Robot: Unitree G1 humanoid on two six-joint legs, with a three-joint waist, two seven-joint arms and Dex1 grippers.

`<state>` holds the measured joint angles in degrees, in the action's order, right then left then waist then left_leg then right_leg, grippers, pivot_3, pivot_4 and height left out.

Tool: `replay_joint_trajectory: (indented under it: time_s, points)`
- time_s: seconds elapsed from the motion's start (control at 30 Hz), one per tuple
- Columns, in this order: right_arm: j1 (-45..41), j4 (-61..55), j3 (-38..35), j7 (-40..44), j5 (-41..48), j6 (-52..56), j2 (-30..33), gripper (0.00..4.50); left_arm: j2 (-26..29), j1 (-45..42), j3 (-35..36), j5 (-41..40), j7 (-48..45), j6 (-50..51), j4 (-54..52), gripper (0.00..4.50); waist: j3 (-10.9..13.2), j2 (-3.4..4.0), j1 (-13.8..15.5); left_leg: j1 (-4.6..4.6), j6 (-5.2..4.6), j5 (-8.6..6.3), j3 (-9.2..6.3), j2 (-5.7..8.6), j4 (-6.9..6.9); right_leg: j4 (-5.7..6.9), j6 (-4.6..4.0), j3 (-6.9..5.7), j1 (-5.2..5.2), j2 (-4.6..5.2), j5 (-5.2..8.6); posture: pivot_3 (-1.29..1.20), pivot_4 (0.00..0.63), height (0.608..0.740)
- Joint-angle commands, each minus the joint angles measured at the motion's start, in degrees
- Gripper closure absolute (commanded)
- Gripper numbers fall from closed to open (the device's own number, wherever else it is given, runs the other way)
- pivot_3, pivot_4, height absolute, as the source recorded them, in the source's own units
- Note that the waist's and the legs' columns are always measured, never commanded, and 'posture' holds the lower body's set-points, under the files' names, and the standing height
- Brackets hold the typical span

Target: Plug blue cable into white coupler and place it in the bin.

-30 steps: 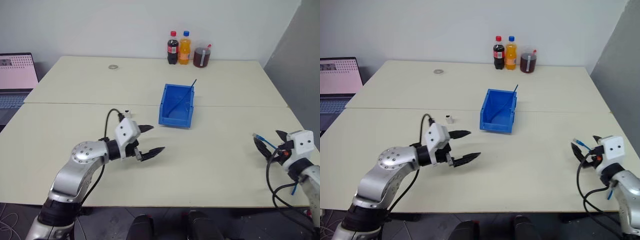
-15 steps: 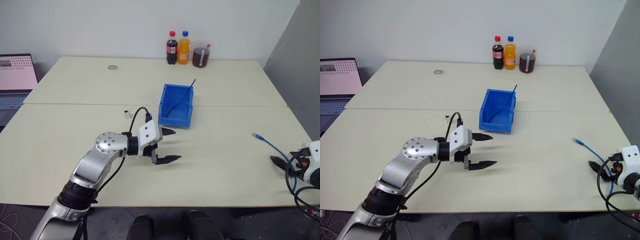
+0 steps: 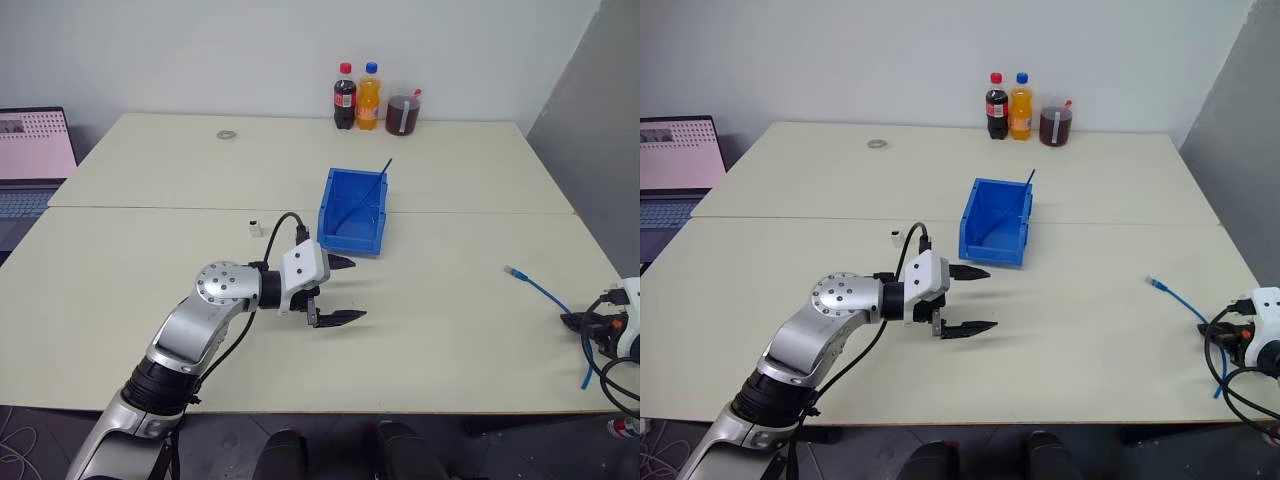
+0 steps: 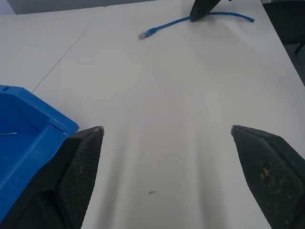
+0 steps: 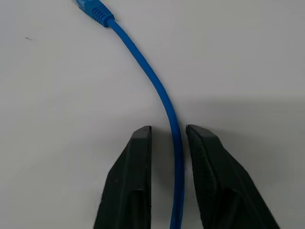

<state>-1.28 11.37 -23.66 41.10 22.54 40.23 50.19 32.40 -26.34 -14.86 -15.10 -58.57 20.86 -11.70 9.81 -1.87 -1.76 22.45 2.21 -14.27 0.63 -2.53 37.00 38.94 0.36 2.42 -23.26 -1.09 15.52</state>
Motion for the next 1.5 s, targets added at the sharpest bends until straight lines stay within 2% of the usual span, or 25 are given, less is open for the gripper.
replay_joint_trajectory:
  time_s: [0.03, 0.1, 0.4, 0.6, 0.7, 0.8, 1.0, 1.23, 1.5]
  points:
    - [0.24, 1.02, 1.09, 2.02, -0.95, -1.57, 0.82, 4.23, -0.29, -1.73, -0.01, -0.29, -0.07, 0.52, -2.57, 0.00, 0.00, 0.00, -0.04, 0.00, 0.00, 0.00, 0.00, 0.00, 0.00, 0.00, 0.00, 0.01, 0.00, 0.00, 0.00, 0.00, 0.150, 0.740]
    - [0.17, 1.02, 1.23, 3.23, -1.10, -2.78, 1.17, 4.44, -0.46, -2.08, -0.03, -0.46, -0.10, 0.93, -2.56, 0.00, 0.00, 0.00, -0.07, -0.01, 0.00, 0.00, 0.01, 0.00, 0.00, 0.00, 0.00, 0.02, 0.00, 0.00, 0.00, 0.00, 0.150, 0.740]
    - [0.64, -3.93, 3.19, 13.19, -2.22, -11.12, 6.55, 4.44, 0.41, -1.82, 1.28, -1.98, -1.19, 3.83, -3.29, 0.00, 0.03, 0.06, -0.13, -0.04, 0.00, 0.00, 0.04, 0.01, 0.00, 0.02, 0.00, 0.04, 0.00, 0.00, 0.00, 0.00, 0.150, 0.740]
    - [0.47, -17.05, 8.81, 21.13, -1.32, -12.82, 10.32, 4.44, 9.24, 7.48, 6.47, -2.22, -3.16, 3.61, -5.31, 0.00, 0.05, 0.12, -1.06, -0.11, 0.00, 0.00, -0.02, -0.13, -0.06, 0.03, -0.05, 0.07, -0.01, -0.11, 0.03, 0.00, 0.150, 0.740]
    - [-3.38, -23.56, 15.67, 18.96, -2.11, -11.91, 6.20, 4.44, 12.56, 13.48, 10.25, -2.29, -2.60, 2.60, -4.45, 0.00, 0.11, 0.03, -1.03, -0.10, 0.00, 0.00, -0.13, -0.17, -0.06, 0.04, -0.08, -0.06, -0.01, -0.11, 0.05, 0.00, 0.150, 0.740]
    - [-9.66, -26.51, 24.51, 15.75, -4.90, -11.55, -0.57, 4.44, 14.26, 18.53, 14.31, -1.61, -1.36, 0.89, -1.80, 0.00, 0.16, -0.04, -1.15, -0.11, 0.01, 0.00, -0.16, -0.18, -0.03, 0.06, -0.07, -0.03, -0.01, -0.07, 0.04, 0.00, 0.150, 0.740]
    - [-19.33, -23.09, 37.32, 11.67, -10.79, -11.62, -12.73, 4.44, 16.37, 24.19, 19.74, -1.41, -1.09, -2.49, 2.64, 0.00, 0.25, -0.05, -0.58, 0.09, 0.01, 0.00, -0.22, -0.17, -0.02, 0.06, -0.07, -0.08, -0.19, 0.11, 0.04, 0.00, 0.150, 0.740]
    - [-24.46, -18.69, 42.06, 9.67, -14.03, -11.84, -19.53, 4.44, 16.09, 26.43, 22.04, -1.74, -1.04, -5.53, 4.87, 0.00, 0.24, -0.06, 0.51, 0.41, 0.01, 0.00, -0.15, -0.15, 0.01, 0.02, -0.01, -0.13, -0.39, 0.34, 0.07, 0.00, 0.150, 0.740]
    - [-25.74, -14.93, 46.19, 9.18, -18.25, -12.87, -22.62, 4.44, 15.08, 26.19, 20.85, -1.75, -0.37, -5.54, 4.34, 0.00, 0.24, -0.06, 0.14, 0.35, 0.00, 0.00, -0.12, -0.17, 0.00, 0.09, -0.06, -0.16, -0.40, 0.25, 0.08, 0.00, 0.150, 0.740]
